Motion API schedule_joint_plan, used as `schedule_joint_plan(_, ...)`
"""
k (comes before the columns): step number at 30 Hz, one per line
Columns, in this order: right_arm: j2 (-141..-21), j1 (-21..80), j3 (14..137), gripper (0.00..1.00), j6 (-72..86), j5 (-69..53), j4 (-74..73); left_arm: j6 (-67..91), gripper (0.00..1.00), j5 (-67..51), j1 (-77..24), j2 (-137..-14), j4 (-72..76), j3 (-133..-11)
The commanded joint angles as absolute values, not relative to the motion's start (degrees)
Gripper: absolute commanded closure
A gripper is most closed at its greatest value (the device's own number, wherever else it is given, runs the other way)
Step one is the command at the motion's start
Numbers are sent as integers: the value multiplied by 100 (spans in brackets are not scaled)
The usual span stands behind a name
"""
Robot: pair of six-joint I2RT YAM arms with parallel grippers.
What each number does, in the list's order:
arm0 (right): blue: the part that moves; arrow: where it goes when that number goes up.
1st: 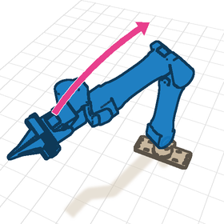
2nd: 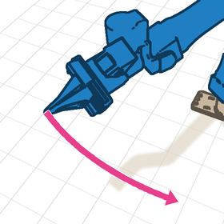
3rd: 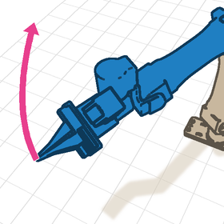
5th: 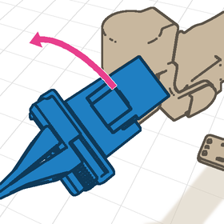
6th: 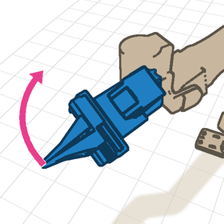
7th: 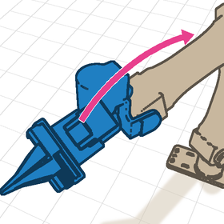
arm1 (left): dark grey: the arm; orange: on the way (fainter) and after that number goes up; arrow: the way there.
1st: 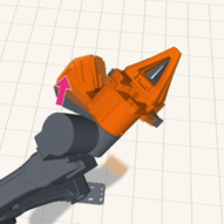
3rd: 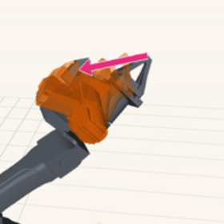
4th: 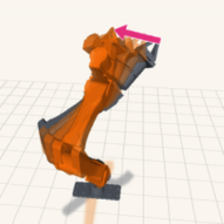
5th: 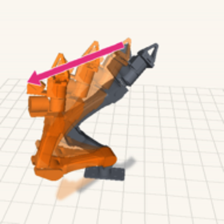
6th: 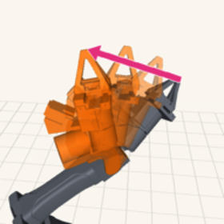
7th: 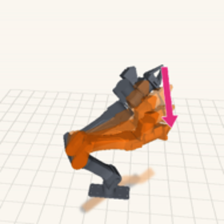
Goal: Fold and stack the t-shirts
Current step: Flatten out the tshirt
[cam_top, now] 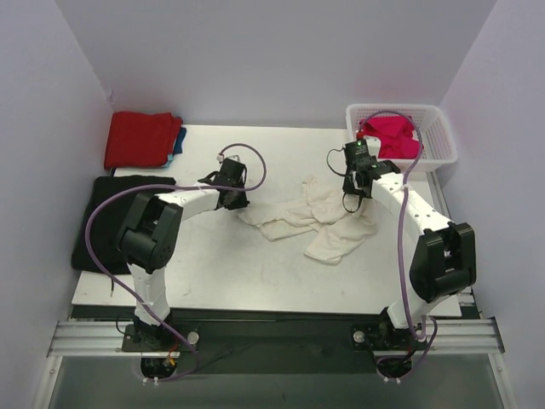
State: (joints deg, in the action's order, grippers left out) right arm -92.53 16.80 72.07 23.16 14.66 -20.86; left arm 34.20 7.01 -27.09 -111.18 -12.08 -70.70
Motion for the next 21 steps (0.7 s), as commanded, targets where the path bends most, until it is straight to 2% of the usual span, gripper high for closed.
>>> schedule_joint_plan(1, -9202, 1626, 7427, 100, 2364, 1600, -2303, 3340, 85, 554, -2637, -11294, -1072, -7391)
schedule_joint_plan(4, -9158, 1600, 7427, 100, 2373, 1635, -2312, 3278, 100, 527, -2523, -11277, -1090, -7523)
schedule_joint_plan(11, -9079, 1538, 7453, 100, 2399, 1670, -2355, 3041, 100, 772, -2207, -10732, -1239, -7716)
schedule_joint_plan(21, -8965, 1415, 8059, 100, 2268, 1714, -2636, 2620, 100, 1441, -1548, -9292, -1634, -7848)
